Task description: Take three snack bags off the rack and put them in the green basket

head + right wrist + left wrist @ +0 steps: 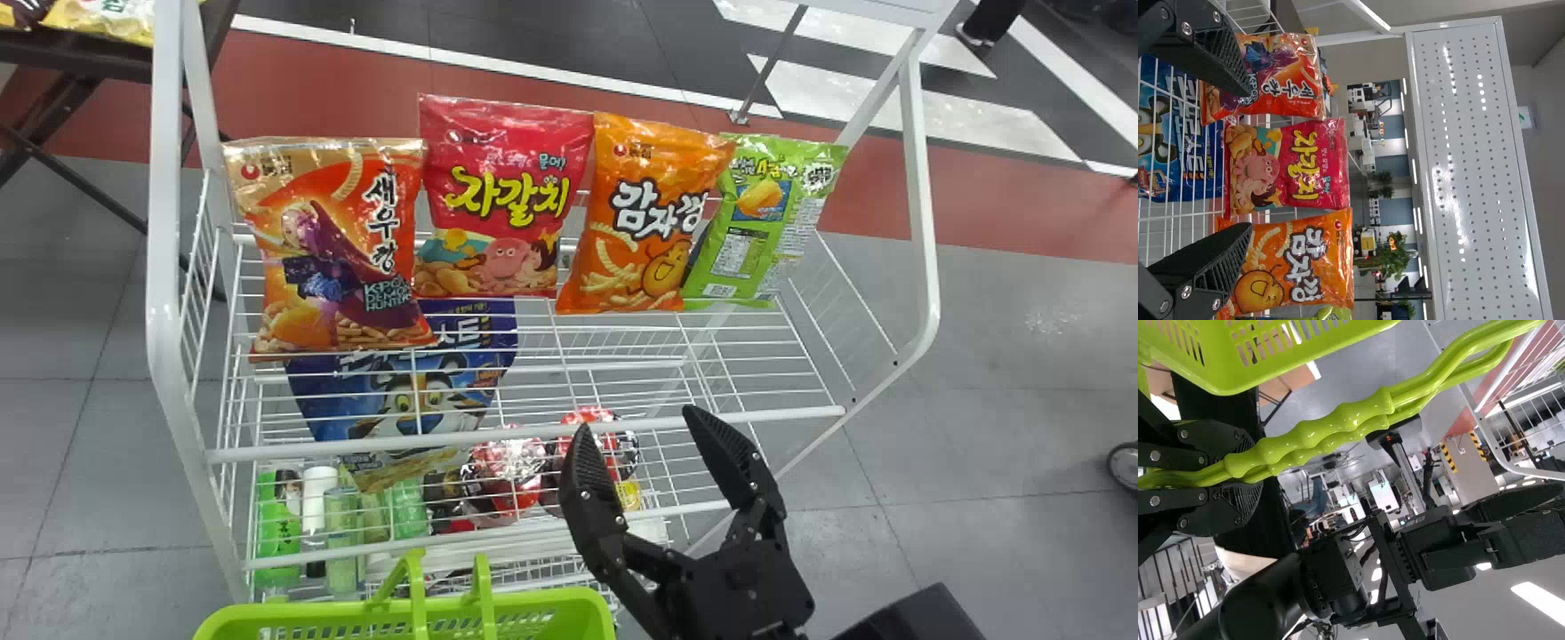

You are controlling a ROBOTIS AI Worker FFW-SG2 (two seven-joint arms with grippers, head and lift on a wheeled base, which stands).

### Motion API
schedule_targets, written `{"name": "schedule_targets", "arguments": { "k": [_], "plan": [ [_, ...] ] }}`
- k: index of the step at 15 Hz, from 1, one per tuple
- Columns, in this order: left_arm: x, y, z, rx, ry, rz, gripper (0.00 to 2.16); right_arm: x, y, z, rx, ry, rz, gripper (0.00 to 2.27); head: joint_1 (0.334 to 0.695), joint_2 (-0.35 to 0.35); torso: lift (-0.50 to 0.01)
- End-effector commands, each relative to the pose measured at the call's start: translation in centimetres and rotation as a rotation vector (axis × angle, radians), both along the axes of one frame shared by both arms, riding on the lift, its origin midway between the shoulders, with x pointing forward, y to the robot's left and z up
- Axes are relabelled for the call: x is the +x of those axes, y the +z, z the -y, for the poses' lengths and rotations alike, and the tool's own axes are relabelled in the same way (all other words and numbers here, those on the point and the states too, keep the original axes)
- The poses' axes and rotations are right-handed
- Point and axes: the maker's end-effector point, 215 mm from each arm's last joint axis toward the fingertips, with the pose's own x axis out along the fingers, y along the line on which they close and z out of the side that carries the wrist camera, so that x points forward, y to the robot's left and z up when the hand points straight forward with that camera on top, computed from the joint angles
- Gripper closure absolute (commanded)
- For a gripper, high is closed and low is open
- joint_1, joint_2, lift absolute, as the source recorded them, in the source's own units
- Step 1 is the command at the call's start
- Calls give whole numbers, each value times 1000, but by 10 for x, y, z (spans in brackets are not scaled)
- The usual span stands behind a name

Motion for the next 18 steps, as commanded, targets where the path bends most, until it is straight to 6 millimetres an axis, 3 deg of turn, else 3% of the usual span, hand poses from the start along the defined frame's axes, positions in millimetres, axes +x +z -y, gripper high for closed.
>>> {"name": "schedule_targets", "arguments": {
  "k": [1,5,9,13,15,16,18],
  "plan": [
    [-1,1,1,2,-5,6,1281,21,-16,-2,-8,28,-29,110,695,-350,-21],
    [-1,0,3,13,-32,13,1285,83,-47,-17,-35,79,-138,117,695,-350,-21],
    [0,0,3,16,-38,8,1281,147,-75,-62,-10,186,-247,117,695,-350,-21],
    [0,0,4,14,-37,6,1285,191,-70,-120,19,292,-255,117,695,-350,-21],
    [-1,-1,4,14,-37,1,1285,201,-72,-149,29,340,-276,117,695,-280,-21],
    [0,-1,4,12,-37,1,1281,209,-63,-162,34,355,-265,117,695,-257,-21],
    [-2,-1,4,7,-40,-5,1281,224,-63,-177,14,367,-278,127,695,-210,-21]
  ]
}}
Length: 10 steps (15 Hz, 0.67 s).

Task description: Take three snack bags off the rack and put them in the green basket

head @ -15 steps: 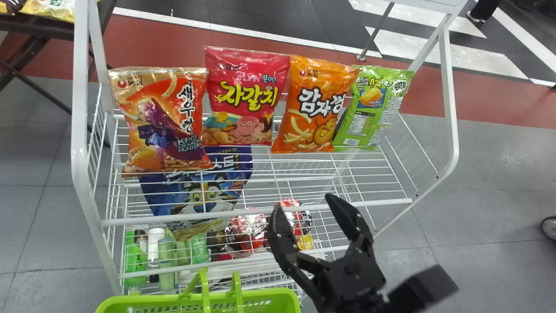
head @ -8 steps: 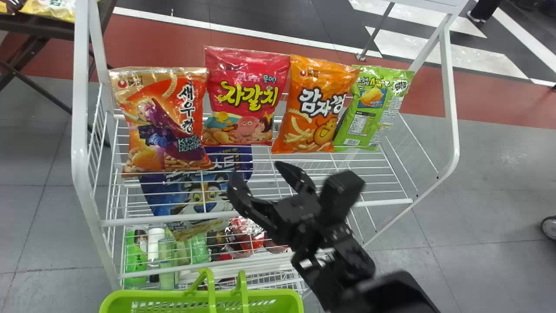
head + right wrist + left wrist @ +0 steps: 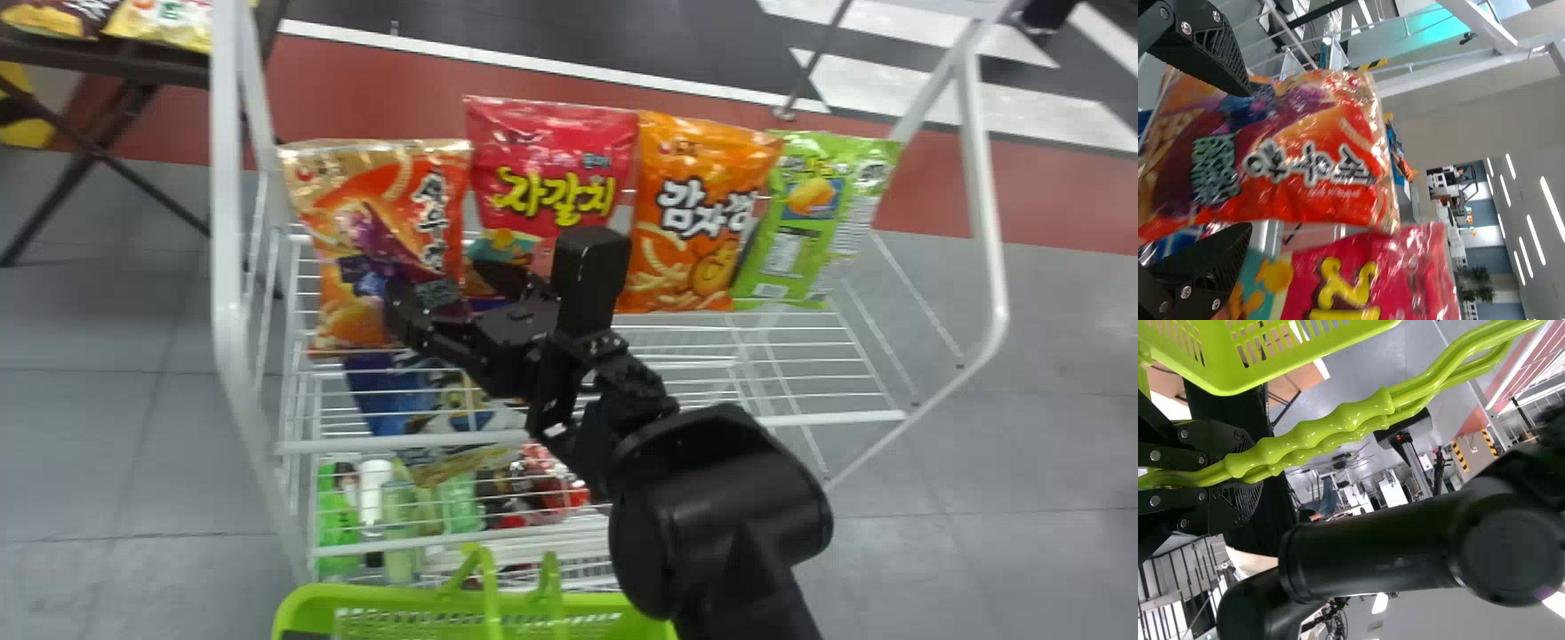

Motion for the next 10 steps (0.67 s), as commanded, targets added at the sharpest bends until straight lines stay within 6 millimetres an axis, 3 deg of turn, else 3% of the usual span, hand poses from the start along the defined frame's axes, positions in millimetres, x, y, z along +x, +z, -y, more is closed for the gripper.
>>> {"name": "schedule_targets", "arguments": {
  "k": [1,3,5,10],
  "plan": [
    [-1,0,0,-3,-2,-4,1281,15,-8,-12,-26,17,-38,380,695,-192,-21],
    [0,0,0,-13,-3,-7,1281,10,-21,-13,-35,28,-83,2047,695,-153,-21],
    [1,-1,-1,-12,-4,-10,1281,-3,-32,-12,-35,41,-101,2189,695,-147,-21],
    [5,-1,0,-10,-5,-1,1281,-15,-17,-3,-34,60,-68,2223,695,-156,-21]
  ]
}}
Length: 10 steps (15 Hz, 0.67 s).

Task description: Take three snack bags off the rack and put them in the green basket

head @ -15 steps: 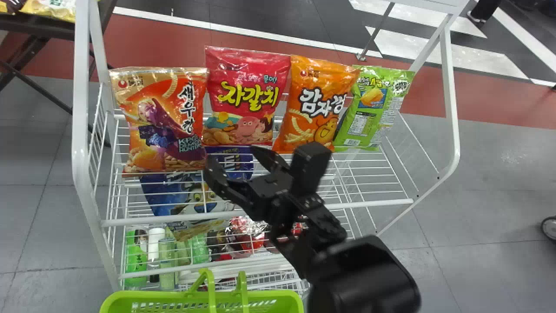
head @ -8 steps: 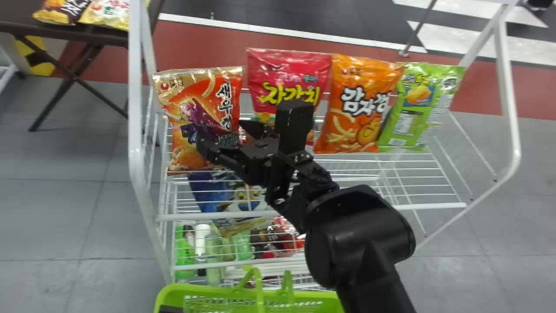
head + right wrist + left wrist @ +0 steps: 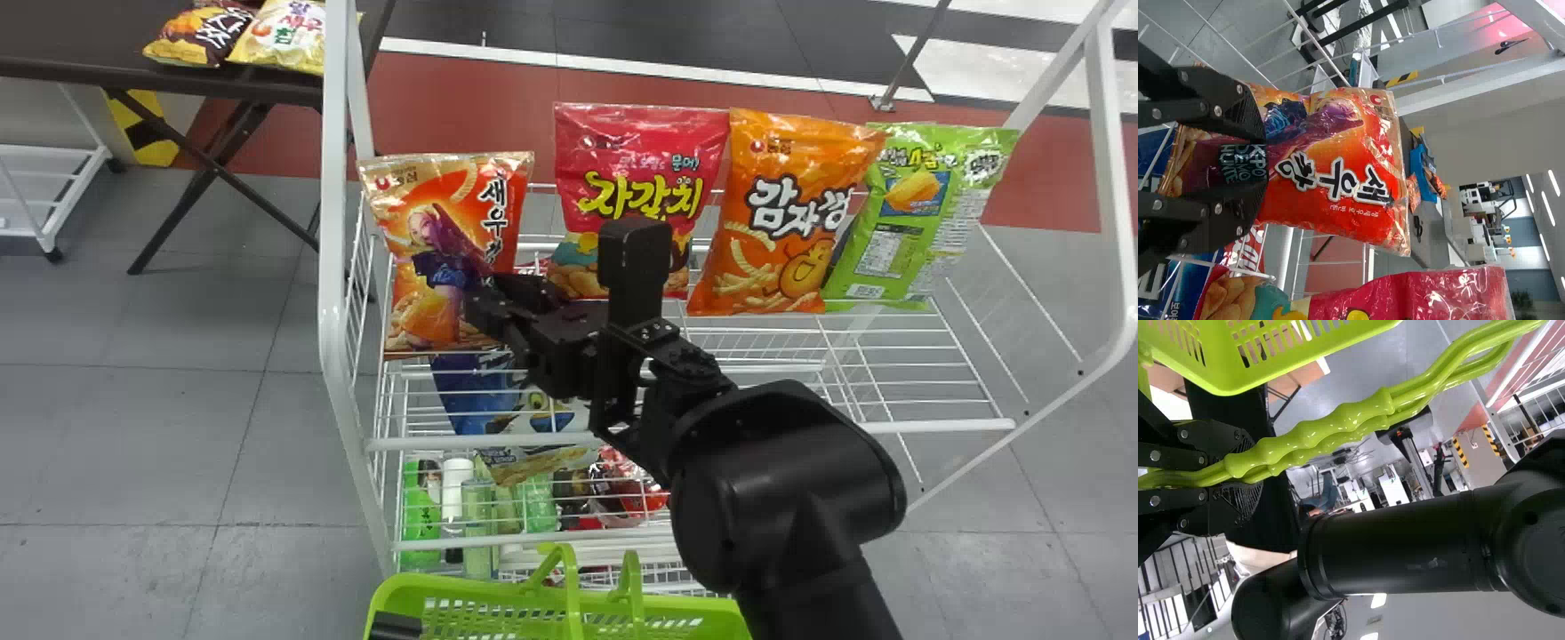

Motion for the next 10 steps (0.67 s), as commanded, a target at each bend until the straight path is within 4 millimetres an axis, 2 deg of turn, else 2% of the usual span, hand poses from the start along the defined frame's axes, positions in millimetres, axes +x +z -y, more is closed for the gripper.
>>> {"name": "schedule_targets", "arguments": {
  "k": [1,4,6,8,10],
  "plan": [
    [0,0,0,0,0,-1,1281,-13,16,8,-18,4,40,2223,695,-164,-21],
    [0,0,0,0,0,-1,1281,-35,42,12,-26,24,80,2223,695,-180,-21],
    [0,0,0,-2,-1,-1,1281,-53,53,23,-26,40,74,2223,695,-192,-21],
    [0,0,0,-3,-1,-3,1281,-74,54,47,-40,29,36,2223,695,-219,-21],
    [0,-1,0,-5,0,-9,1281,-99,60,85,-75,6,-8,2219,695,-259,-21]
  ]
}}
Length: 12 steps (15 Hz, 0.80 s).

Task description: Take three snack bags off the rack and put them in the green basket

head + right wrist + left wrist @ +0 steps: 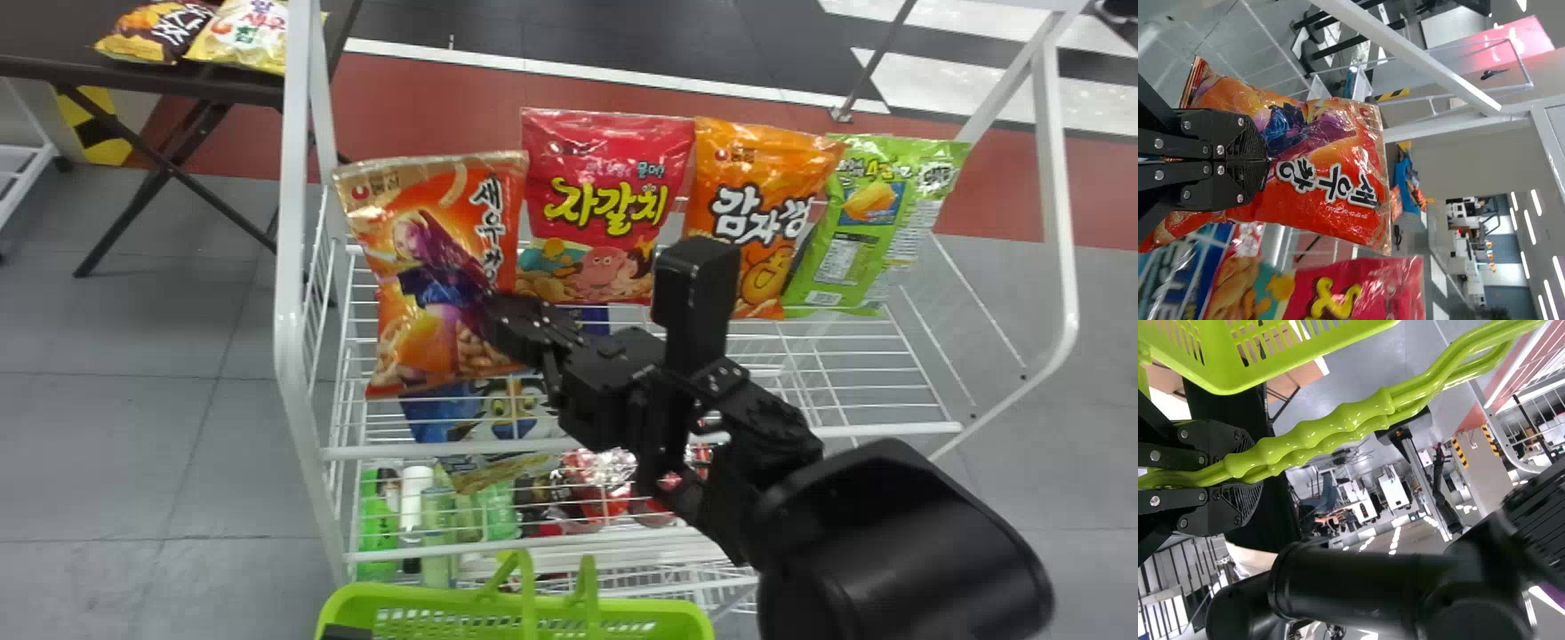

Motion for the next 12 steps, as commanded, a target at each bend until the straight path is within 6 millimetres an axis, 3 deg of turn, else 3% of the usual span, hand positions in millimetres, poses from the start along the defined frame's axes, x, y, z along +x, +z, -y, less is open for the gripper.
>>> {"name": "schedule_targets", "arguments": {
  "k": [1,3,6,9,12],
  "plan": [
    [1,-2,-1,-2,4,-8,1281,-35,8,49,-17,-33,-60,2223,695,-292,-21],
    [2,-2,-1,-4,6,-6,1281,-65,19,84,-8,-47,-99,2223,695,-350,-21],
    [5,-4,1,4,21,-1,1281,-103,33,121,41,-42,-152,2223,695,-350,-21],
    [10,0,3,15,30,23,1281,-131,66,156,153,-99,-111,2223,695,-350,-21],
    [22,10,-6,7,79,55,1281,-160,39,174,145,-94,-250,2219,695,-350,-21]
  ]
}}
